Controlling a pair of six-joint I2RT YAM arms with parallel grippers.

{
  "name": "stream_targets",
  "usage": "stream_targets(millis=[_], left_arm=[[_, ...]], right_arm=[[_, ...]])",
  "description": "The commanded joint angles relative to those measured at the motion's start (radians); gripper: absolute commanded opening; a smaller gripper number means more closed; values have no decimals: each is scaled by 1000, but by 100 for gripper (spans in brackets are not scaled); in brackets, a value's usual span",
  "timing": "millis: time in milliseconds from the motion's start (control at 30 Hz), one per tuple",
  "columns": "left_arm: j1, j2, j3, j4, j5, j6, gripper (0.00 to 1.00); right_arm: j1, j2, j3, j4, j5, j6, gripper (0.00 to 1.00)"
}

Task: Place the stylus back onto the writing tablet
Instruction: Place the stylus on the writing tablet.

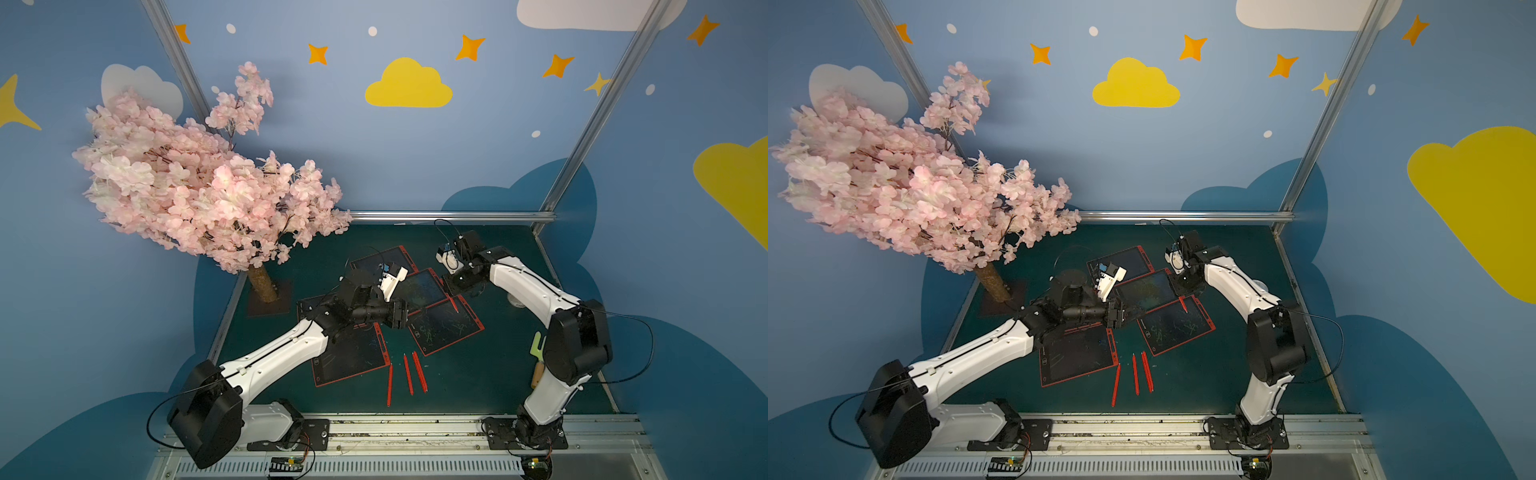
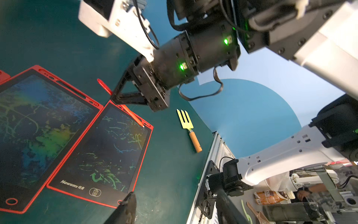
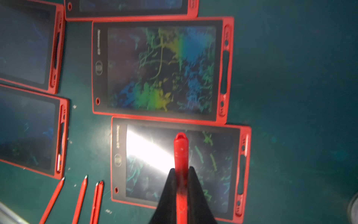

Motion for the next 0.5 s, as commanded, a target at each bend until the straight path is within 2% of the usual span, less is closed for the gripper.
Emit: stream_targets(millis=[0, 67, 200, 467], left_arm=[[-3, -18, 23, -1, 26, 54, 69], [-8, -25, 31, -18, 17, 60, 77], [-12, -52, 25, -46, -16, 65, 100], [-19, -85, 24, -50, -35, 56, 100]], right_arm=[[-19, 69, 85, -45, 13, -69, 9], [-28, 118, 143, -61, 31, -88, 9], [-41, 216, 239, -90, 32, -103, 10], [-46, 319, 321, -73, 54, -102, 10]])
